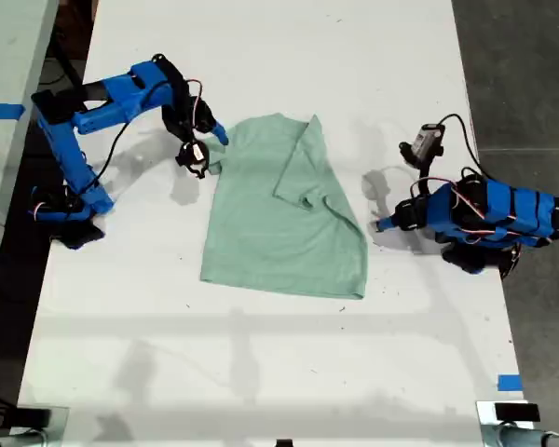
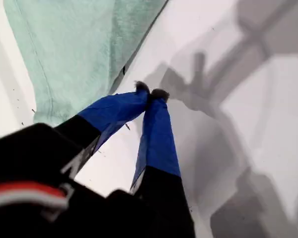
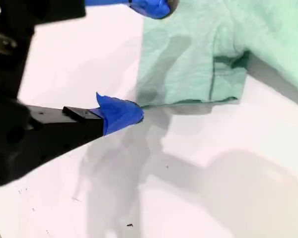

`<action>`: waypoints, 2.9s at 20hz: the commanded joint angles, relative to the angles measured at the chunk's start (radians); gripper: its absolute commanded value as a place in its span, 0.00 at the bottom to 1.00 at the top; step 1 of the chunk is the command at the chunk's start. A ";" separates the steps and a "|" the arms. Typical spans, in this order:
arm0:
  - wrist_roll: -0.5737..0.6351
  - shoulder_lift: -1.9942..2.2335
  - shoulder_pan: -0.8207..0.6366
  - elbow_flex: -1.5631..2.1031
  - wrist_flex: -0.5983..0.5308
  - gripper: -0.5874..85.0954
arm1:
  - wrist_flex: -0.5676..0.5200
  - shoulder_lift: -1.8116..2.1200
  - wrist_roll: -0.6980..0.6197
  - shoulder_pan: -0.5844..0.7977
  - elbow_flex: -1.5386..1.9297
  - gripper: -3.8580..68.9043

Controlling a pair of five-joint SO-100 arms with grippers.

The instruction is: Fold t shirt

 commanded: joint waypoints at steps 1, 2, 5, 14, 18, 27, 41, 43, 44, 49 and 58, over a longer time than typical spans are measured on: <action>0.008 -0.015 0.028 -0.060 -0.012 0.35 | -0.025 0.006 0.002 -0.006 0.052 0.07; -0.002 -0.015 0.035 -0.060 -0.014 0.34 | -0.025 0.006 0.000 -0.006 0.052 0.07; -0.021 -0.064 0.043 -0.060 -0.017 0.34 | -0.025 0.006 0.002 -0.006 0.052 0.07; -0.104 -0.184 0.018 -0.126 0.063 0.01 | -0.025 0.006 0.003 -0.008 0.052 0.07; -0.104 -0.109 0.074 -0.337 0.184 0.01 | -0.025 0.006 0.005 -0.008 0.052 0.07; -0.094 -0.100 0.336 -0.650 0.143 0.02 | -0.025 0.006 0.005 -0.006 0.052 0.07; -0.103 -0.207 0.451 -0.650 -0.025 0.26 | -0.025 0.006 0.003 -0.008 0.052 0.07; -0.109 -0.057 0.416 -0.637 0.058 0.25 | -0.025 0.006 0.003 -0.008 0.052 0.07; -0.114 0.034 0.396 -0.615 0.098 0.24 | -0.025 0.006 0.003 -0.008 0.052 0.07; -0.216 0.607 0.348 -0.256 0.173 0.22 | -0.025 0.006 0.003 -0.009 0.052 0.07; -0.594 1.825 0.549 0.973 -0.063 0.17 | -0.025 0.006 0.003 -0.002 0.052 0.07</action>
